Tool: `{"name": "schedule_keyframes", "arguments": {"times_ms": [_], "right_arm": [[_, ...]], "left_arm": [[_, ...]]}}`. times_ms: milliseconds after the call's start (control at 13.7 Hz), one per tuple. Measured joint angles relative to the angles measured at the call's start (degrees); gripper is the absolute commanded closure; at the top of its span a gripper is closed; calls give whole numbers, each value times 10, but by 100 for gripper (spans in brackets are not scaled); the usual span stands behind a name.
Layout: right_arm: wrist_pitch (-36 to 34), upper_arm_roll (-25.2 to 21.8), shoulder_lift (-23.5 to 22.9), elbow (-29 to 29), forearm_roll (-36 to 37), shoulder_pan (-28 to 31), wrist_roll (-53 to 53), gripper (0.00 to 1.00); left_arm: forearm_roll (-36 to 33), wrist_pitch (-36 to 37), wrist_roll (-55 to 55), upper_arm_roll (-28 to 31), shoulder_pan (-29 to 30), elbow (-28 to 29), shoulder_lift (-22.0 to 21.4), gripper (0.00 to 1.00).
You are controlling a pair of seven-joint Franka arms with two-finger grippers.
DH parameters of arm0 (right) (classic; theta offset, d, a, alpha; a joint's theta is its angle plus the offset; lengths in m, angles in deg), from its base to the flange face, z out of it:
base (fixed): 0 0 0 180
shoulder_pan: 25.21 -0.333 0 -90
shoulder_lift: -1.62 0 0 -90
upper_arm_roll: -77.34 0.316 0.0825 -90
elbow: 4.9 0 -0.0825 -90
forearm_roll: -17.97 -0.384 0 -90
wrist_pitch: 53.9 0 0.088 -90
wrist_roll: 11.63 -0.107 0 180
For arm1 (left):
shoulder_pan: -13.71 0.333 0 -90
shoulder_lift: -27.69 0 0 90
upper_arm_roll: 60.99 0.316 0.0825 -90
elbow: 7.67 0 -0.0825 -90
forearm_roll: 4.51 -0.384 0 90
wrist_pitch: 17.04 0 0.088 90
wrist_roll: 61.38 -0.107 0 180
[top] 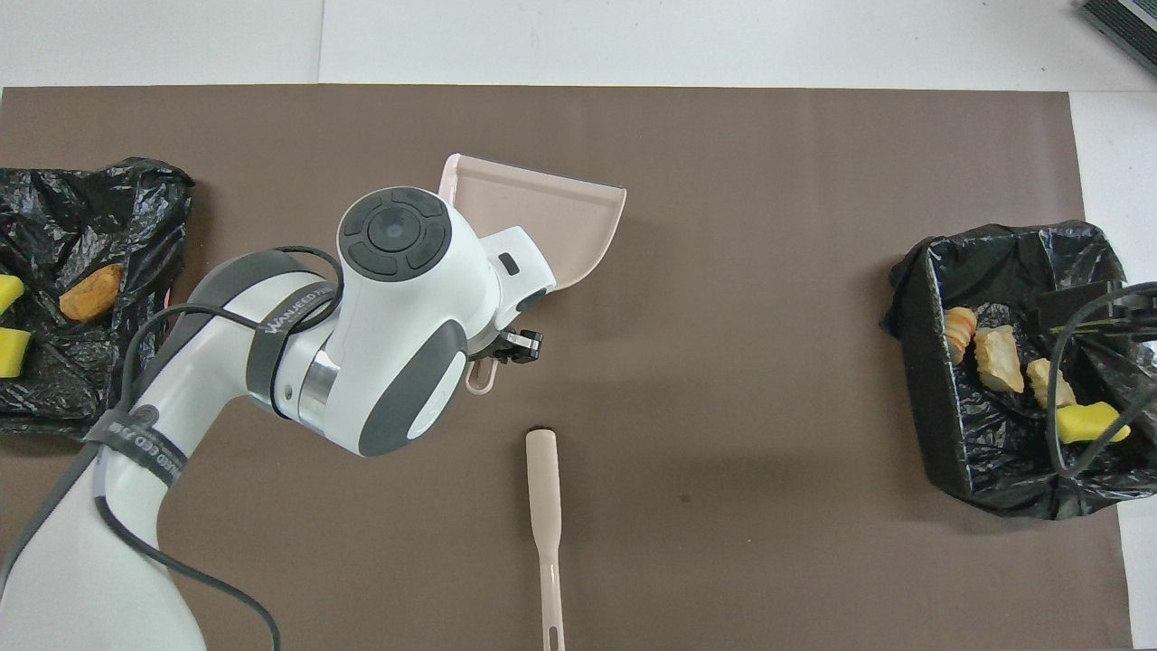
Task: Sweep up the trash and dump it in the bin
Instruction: 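Bring the empty dustpan back to the table center with the left gripper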
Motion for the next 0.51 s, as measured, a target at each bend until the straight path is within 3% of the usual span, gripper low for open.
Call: {"name": "schedule_keyframes", "arguments": {"times_ms": [510], "right_arm": [[0,0,5,5,0,0,1,0]], "left_arm": [[2,-50,50,0,-28,2,34,100]]}}
